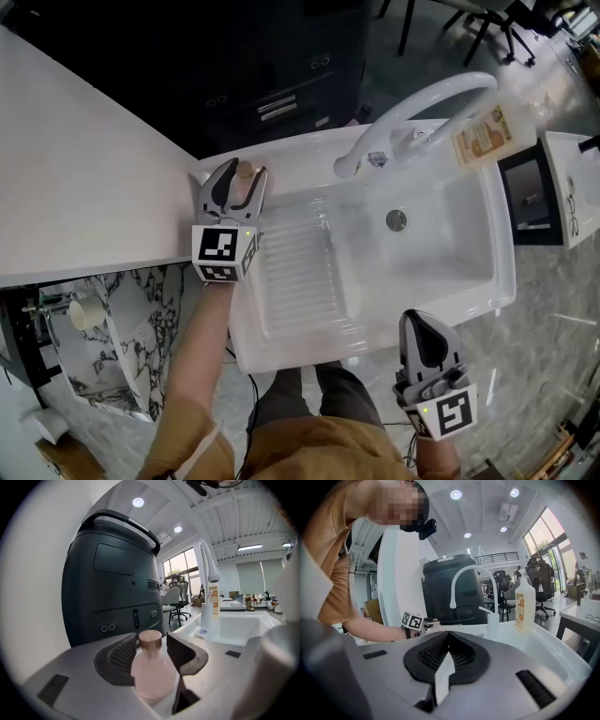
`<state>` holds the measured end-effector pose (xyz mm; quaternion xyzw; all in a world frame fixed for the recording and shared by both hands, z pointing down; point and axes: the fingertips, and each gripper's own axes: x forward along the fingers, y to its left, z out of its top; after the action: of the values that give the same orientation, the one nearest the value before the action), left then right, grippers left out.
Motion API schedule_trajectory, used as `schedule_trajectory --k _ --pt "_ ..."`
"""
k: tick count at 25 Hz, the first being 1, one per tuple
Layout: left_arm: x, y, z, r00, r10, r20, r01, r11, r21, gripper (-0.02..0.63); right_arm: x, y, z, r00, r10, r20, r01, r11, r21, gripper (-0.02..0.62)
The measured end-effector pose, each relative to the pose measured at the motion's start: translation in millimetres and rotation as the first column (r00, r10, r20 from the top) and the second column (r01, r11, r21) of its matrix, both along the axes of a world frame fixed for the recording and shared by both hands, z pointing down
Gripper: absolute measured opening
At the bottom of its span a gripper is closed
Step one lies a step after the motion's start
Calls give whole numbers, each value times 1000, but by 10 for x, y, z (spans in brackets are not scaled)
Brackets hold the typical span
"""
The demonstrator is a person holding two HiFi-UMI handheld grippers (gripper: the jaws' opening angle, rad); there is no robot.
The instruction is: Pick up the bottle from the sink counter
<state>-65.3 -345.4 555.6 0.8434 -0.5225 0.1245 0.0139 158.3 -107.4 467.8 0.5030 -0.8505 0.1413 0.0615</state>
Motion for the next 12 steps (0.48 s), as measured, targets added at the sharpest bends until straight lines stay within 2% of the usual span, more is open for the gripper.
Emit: schedule_trajectory --k 12 --pt "19 -87 80 999 -29 -42 29 1000 1 187 111 34 114 1000 19 -21 -19 1000 -24 0"
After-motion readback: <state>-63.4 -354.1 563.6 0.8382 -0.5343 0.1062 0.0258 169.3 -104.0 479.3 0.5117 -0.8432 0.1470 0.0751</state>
